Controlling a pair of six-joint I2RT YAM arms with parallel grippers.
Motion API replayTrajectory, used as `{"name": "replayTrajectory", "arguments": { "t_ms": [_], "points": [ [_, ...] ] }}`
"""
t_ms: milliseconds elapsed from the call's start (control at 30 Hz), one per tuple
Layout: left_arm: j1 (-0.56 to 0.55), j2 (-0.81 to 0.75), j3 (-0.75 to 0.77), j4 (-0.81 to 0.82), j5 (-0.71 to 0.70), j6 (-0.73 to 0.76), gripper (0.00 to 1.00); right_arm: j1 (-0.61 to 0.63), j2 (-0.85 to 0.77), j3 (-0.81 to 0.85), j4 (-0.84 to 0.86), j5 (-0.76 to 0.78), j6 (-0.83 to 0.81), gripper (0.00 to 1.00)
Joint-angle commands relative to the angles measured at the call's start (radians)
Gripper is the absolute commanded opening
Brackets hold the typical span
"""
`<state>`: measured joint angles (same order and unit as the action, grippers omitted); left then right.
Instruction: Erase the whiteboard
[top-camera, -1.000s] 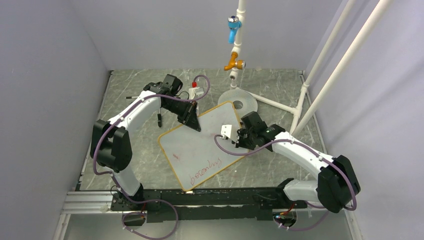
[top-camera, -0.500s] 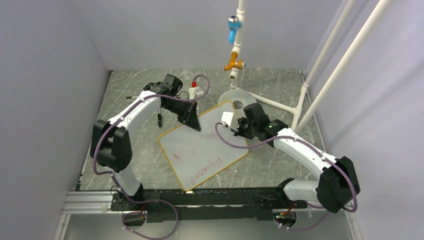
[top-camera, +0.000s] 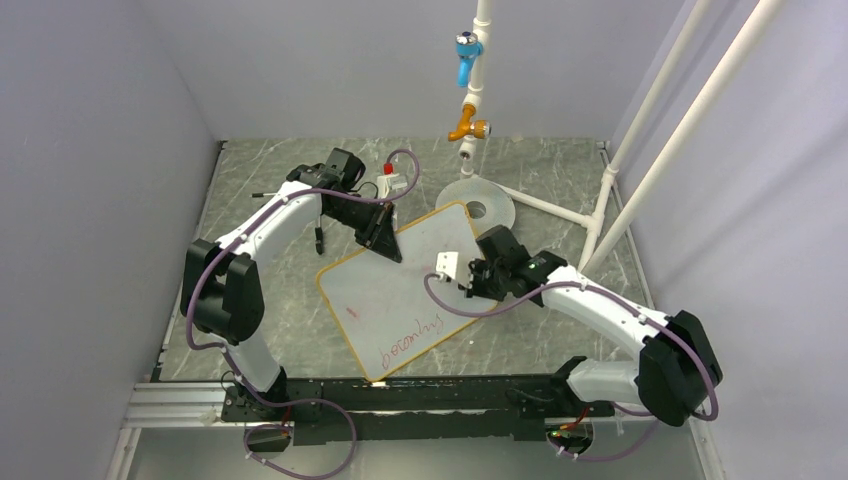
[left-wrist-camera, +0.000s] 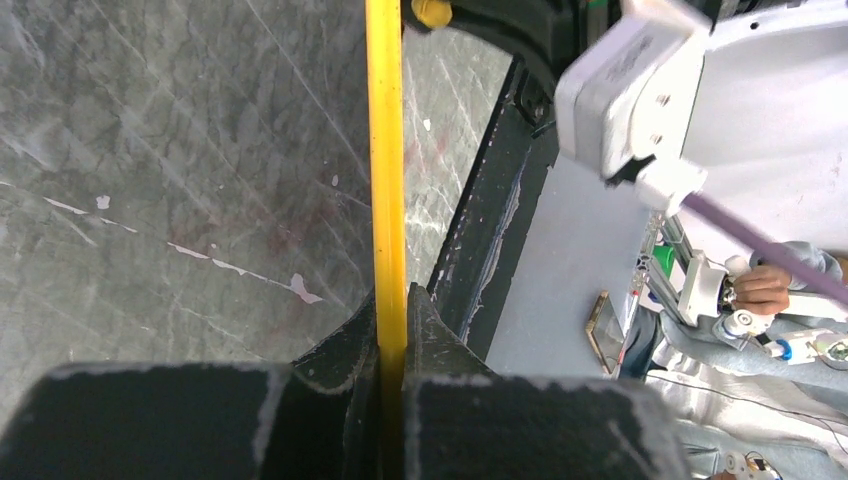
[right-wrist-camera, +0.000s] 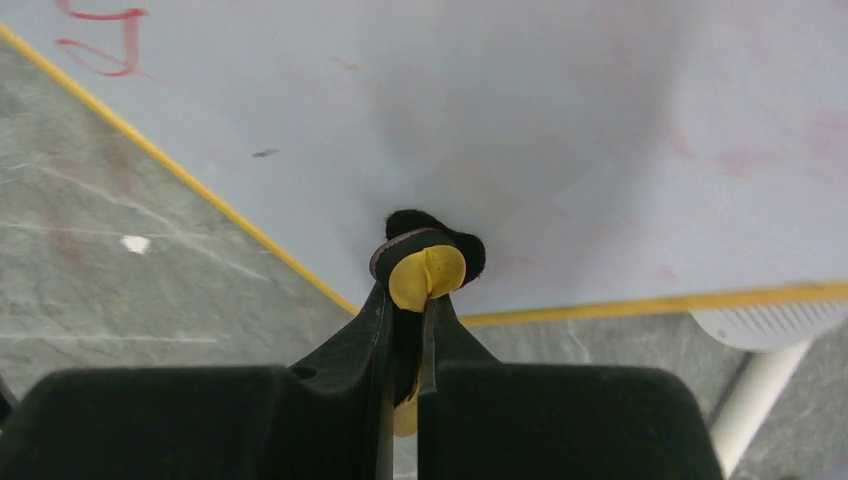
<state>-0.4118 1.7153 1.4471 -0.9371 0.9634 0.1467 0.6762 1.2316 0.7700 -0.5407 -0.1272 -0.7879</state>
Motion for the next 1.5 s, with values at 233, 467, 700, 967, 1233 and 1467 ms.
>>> {"name": "replayTrajectory", "arguments": {
  "t_ms": [233, 467, 700, 967, 1233, 1467],
  "points": [
    [-0.015, -0.032, 0.038, 0.003, 0.178, 0.018, 0.00, -0.126, 0.026, 0.117, 0.047, -0.058, 0.030, 0.00],
    [-0.014, -0.028, 0.044, 0.004, 0.185, 0.016, 0.00, 0.051, 0.028, 0.016, -0.059, -0.198, -0.023, 0.00],
    [-0.013, 0.016, 0.073, 0.006, 0.210, 0.004, 0.00, 0.156, 0.027, 0.101, -0.068, -0.235, -0.088, 0.00],
    [-0.007, 0.102, 0.180, -0.111, 0.203, 0.071, 0.00, 0.337, 0.111, 0.168, 0.056, -0.145, -0.128, 0.00],
    [-0.003, 0.140, 0.228, -0.161, 0.166, 0.113, 0.00, 0.456, 0.228, 0.231, 0.078, -0.075, -0.191, 0.00],
    [-0.002, 0.130, 0.238, -0.167, 0.149, 0.117, 0.00, 0.516, 0.216, 0.177, 0.072, -0.104, -0.219, 0.00]
  ]
}}
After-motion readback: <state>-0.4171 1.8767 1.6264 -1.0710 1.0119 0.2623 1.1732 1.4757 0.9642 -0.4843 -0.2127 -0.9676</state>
